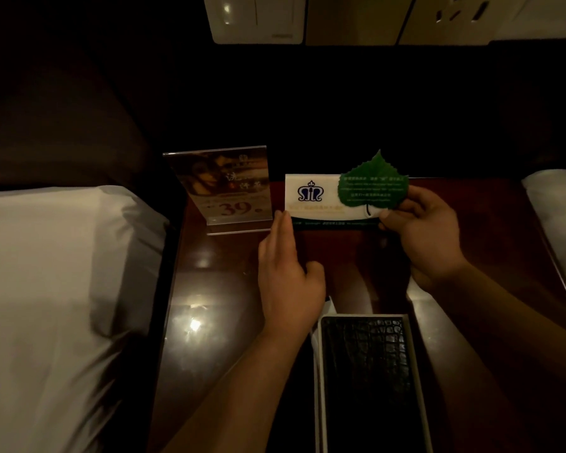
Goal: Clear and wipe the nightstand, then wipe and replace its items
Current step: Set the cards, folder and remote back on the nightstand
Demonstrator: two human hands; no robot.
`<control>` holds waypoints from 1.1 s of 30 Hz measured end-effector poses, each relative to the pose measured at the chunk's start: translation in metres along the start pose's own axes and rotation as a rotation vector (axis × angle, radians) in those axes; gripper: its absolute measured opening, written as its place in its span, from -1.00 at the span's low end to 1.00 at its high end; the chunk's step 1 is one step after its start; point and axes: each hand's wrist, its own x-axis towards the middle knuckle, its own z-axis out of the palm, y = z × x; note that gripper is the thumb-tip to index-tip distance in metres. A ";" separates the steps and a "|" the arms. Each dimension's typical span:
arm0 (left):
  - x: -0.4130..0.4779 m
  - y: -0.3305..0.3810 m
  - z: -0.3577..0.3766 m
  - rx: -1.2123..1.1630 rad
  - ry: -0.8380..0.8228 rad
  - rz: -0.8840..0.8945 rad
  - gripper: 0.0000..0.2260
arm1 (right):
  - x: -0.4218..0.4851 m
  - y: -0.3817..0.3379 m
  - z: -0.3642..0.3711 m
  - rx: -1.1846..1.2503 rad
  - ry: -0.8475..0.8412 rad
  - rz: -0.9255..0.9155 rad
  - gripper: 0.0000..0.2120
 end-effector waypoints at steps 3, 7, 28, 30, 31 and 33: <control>-0.001 0.001 -0.002 -0.053 0.027 0.003 -0.29 | -0.005 -0.004 -0.005 -0.005 -0.006 0.000 -0.59; -0.005 0.000 -0.023 -0.261 0.185 -0.017 -0.51 | -0.012 -0.012 -0.012 -0.011 0.067 0.029 -0.58; 0.057 -0.048 -0.090 -0.120 0.379 -0.084 -0.72 | -0.024 -0.070 0.114 -0.596 -0.339 -0.564 -0.86; 0.057 -0.050 -0.087 -0.073 0.396 -0.058 -0.74 | -0.027 -0.067 0.115 -0.567 -0.312 -0.560 -0.87; 0.058 -0.051 -0.085 -0.052 0.403 -0.046 -0.74 | -0.028 -0.066 0.116 -0.570 -0.297 -0.570 -0.86; 0.060 -0.053 -0.082 0.014 0.424 -0.032 -0.75 | -0.031 -0.062 0.117 -0.570 -0.279 -0.583 -0.84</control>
